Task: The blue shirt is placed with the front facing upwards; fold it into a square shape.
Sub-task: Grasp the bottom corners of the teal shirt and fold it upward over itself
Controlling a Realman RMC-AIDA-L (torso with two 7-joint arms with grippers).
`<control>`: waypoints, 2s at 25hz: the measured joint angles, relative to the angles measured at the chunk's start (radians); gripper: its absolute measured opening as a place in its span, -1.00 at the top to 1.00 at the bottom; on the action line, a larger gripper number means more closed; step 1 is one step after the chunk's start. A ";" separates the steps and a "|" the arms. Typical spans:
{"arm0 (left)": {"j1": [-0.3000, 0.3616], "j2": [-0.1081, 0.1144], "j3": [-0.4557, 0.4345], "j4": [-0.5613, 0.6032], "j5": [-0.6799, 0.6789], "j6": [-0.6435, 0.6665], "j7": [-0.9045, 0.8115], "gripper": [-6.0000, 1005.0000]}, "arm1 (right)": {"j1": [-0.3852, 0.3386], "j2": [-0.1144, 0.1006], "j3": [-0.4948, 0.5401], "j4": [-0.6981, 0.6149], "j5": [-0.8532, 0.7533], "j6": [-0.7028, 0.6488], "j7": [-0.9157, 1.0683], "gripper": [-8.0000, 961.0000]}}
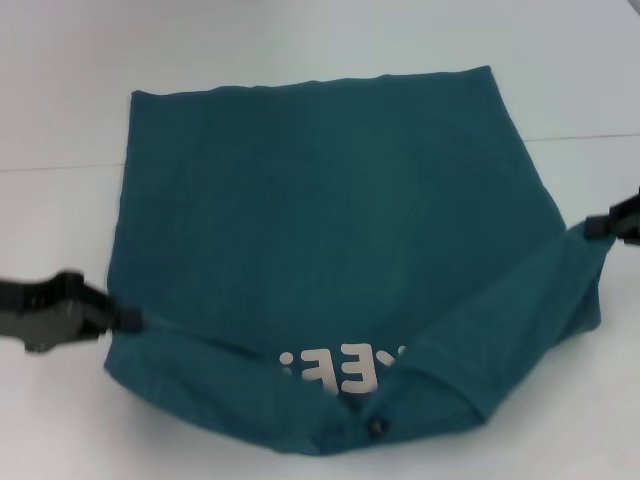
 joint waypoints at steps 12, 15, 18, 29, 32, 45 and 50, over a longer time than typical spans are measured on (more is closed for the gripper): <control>-0.166 0.053 0.105 -0.066 0.040 -0.243 -0.100 0.94 | 0.081 0.020 -0.021 0.018 0.055 0.217 0.026 0.98; -0.172 0.042 0.137 -0.066 0.037 -0.328 -0.112 0.94 | 0.094 0.024 -0.051 0.033 0.055 0.287 0.026 0.98; -0.177 0.025 0.163 -0.068 0.035 -0.421 -0.108 0.94 | 0.101 0.027 -0.101 0.039 0.049 0.353 0.032 0.98; -0.198 -0.021 0.253 -0.105 0.032 -0.669 -0.071 0.94 | 0.141 0.019 -0.339 0.130 0.002 0.581 0.052 0.98; -0.208 -0.024 0.278 -0.111 0.030 -0.718 -0.059 0.94 | 0.160 0.025 -0.340 0.132 -0.051 0.609 0.052 0.98; -0.218 -0.024 0.297 -0.119 0.058 -0.868 -0.100 0.94 | 0.202 0.025 -0.341 0.153 -0.074 0.780 0.058 0.98; -0.225 -0.038 0.298 -0.131 0.051 -0.930 -0.011 0.94 | 0.248 0.029 -0.368 0.239 -0.125 0.845 0.053 0.98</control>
